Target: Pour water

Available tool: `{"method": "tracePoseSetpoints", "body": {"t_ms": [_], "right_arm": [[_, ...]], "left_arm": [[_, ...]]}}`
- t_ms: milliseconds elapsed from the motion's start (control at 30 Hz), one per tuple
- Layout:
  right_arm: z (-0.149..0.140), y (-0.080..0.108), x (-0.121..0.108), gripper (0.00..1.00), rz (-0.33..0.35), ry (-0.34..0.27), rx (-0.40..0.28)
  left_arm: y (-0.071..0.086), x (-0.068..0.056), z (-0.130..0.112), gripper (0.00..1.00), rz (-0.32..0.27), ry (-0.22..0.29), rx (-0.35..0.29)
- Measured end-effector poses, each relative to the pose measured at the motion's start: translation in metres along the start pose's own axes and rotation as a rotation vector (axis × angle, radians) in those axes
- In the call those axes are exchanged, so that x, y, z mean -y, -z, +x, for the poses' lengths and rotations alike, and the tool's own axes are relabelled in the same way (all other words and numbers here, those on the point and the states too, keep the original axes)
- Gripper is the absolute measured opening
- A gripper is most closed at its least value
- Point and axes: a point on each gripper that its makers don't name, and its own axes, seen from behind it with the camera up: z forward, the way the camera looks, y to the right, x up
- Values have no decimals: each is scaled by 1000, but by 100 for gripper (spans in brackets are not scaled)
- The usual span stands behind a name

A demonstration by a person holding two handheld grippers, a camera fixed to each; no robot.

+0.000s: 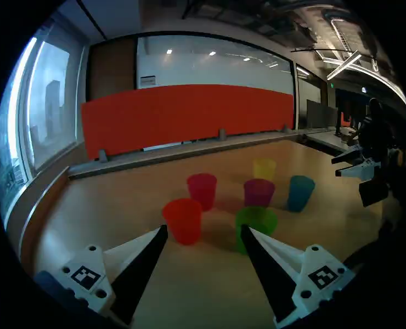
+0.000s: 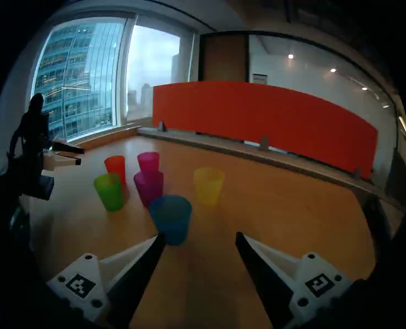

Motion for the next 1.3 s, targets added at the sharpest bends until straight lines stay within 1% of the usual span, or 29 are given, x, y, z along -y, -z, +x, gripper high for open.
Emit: {"method": "tracePoseSetpoints", "body": {"t_ms": [100,267,367,500,600,733,867,967,1067,1167,1300], "right_arm": [[8,5,-12,100,-62,-14,-42],[27,13,-28,100,-168,-2,-127],[40,17,-35,100,-228,7,-185],[53,22,-40,100,-290,10,-246],[62,25,-46,100,-339,3,-284],[71,29,-54,100,-404,-24,-335],[74,33,-63,100,-460,-49,-366],[76,36,-69,100,-506,-59,-383],[77,39,-72,100,-536,-59,-402],[80,41,-73,100,-552,-56,-410],[83,42,-74,100,-568,-63,-424]], "left_arm": [[4,6,8,99,45,3,-45],[10,12,20,99,102,20,-114],[14,16,26,99,137,35,-153],[16,21,32,99,174,41,-193],[19,27,36,99,202,43,-221],[22,34,40,99,243,42,-257],[24,40,44,99,278,36,-283],[25,44,47,99,299,42,-308],[25,46,49,99,310,62,-325],[23,49,48,99,311,92,-335],[23,54,48,99,320,119,-351]]}}
